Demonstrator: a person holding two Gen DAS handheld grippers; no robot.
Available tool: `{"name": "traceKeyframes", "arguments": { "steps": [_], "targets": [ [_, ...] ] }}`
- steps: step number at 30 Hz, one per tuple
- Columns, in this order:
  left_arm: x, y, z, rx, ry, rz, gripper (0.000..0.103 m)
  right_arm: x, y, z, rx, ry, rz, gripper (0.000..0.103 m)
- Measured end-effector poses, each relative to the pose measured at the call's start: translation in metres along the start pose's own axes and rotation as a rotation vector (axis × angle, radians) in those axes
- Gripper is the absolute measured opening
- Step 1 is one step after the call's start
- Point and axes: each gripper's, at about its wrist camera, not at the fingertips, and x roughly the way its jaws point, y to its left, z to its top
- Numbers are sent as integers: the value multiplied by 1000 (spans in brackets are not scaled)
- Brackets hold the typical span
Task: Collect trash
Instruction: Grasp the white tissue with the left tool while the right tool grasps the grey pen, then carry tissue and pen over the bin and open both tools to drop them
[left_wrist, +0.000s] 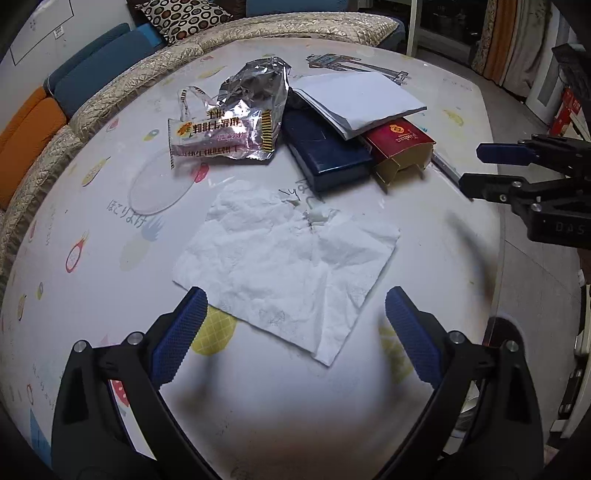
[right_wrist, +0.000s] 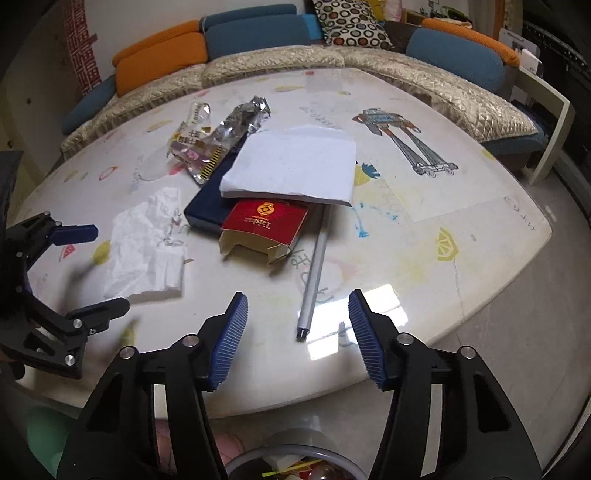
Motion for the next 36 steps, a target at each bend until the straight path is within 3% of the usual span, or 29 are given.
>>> {"name": "traceKeyframes", "arguments": {
  "steps": [5, 8, 11, 12, 13, 14, 15, 16, 36],
  "targets": [
    [16, 3, 3, -12, 11, 1, 96, 18, 3, -2, -42, 27, -60, 44],
    [19, 10, 2, -53, -7, -50, 95, 20, 3, -2, -37, 11, -57, 38],
    [18, 12, 0, -67, -31, -69, 86, 21, 6, 0, -43, 27, -21, 18],
    [16, 11, 0, -52, -41, -78, 75, 21, 9, 0, -55, 34, -21, 13],
    [13, 10, 0, -37, -47, -88, 57, 21, 11, 1, -62, 42, -31, 12],
    [11, 9, 1, -25, -46, -93, 46, 21, 11, 2, -57, 50, -28, 12],
    [9, 8, 2, -17, -41, -101, 18, 21, 8, 2, -43, 57, -20, 12],
    [9, 9, 2, -18, -32, -112, 4, 20, 5, 1, -21, 64, -13, 11],
    [-36, -3, -10, -44, -84, -129, 2, -35, -42, -31, 144, 86, 51, 8]
  ]
}}
